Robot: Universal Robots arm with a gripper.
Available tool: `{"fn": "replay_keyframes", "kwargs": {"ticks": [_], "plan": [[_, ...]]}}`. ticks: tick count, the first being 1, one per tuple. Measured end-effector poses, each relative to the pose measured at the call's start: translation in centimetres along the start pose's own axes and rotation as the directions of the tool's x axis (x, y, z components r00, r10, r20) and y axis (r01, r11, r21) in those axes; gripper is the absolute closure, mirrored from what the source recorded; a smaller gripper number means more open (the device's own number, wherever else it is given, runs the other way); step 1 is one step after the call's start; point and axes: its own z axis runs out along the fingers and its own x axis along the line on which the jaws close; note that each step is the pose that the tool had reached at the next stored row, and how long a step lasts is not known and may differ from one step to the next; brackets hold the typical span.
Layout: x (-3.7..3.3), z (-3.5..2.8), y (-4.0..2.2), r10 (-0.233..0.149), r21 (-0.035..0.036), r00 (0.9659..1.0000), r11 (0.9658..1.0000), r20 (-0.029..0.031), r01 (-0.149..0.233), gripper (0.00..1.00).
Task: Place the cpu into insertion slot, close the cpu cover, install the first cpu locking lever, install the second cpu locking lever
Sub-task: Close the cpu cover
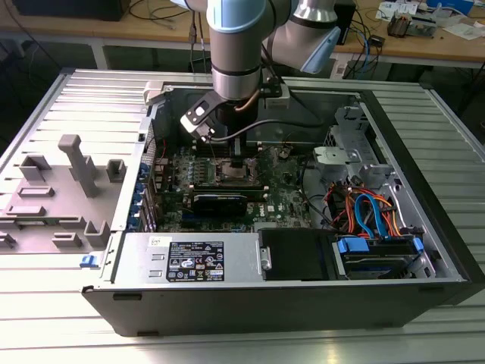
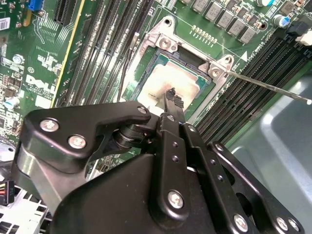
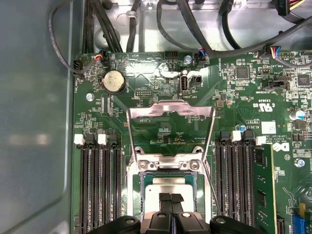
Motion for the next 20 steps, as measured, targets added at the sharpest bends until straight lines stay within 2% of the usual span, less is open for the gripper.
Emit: {"fn": "replay_keyframes", "kwargs": {"ticks": [14,20], "plan": [[0.0,-0.25,0.01,0.0,0.0001,1.0,1.0,0.0001,0.0,0.89],[0.0,-0.69,0.05,0.0,-0.0002,1.0,1.0,-0.0004,0.0,0.89]]}}
